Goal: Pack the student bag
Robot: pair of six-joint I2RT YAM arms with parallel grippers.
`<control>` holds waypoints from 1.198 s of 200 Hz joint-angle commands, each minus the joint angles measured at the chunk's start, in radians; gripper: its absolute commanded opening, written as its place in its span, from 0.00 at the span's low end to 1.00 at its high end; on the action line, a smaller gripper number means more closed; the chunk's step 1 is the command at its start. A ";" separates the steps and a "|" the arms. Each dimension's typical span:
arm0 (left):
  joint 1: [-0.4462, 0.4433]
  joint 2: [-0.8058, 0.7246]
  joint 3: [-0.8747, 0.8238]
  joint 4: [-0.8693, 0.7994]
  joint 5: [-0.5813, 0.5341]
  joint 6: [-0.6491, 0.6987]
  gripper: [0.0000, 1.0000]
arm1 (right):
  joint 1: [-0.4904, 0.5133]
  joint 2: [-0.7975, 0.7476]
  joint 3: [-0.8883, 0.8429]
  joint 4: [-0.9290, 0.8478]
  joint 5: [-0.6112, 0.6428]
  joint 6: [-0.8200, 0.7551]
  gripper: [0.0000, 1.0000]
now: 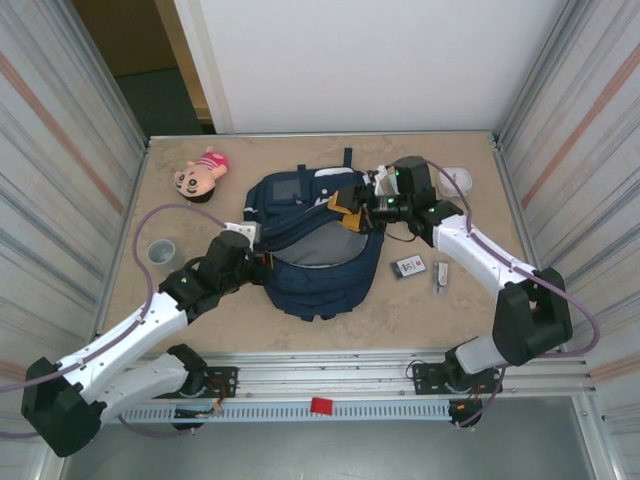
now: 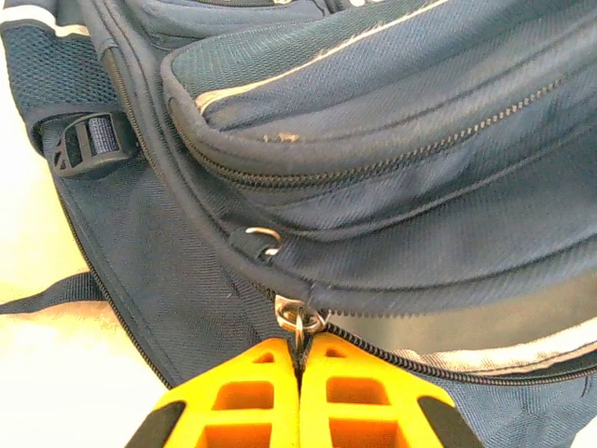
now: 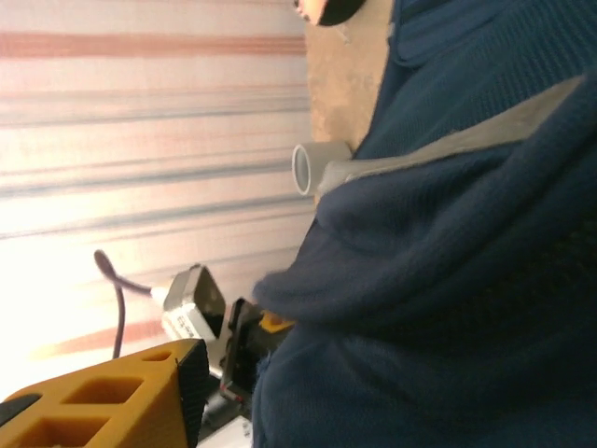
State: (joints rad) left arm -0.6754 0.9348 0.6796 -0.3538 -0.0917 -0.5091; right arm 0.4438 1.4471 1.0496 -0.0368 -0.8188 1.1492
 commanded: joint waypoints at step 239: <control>0.334 0.330 0.076 0.366 0.113 0.438 0.03 | -0.053 0.120 0.422 -0.391 -0.455 -0.385 0.00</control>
State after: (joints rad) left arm -0.3725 1.2243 0.7170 -0.0982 0.0803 -0.1493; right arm 0.3923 1.5871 1.3987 -0.4335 -1.0878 0.8085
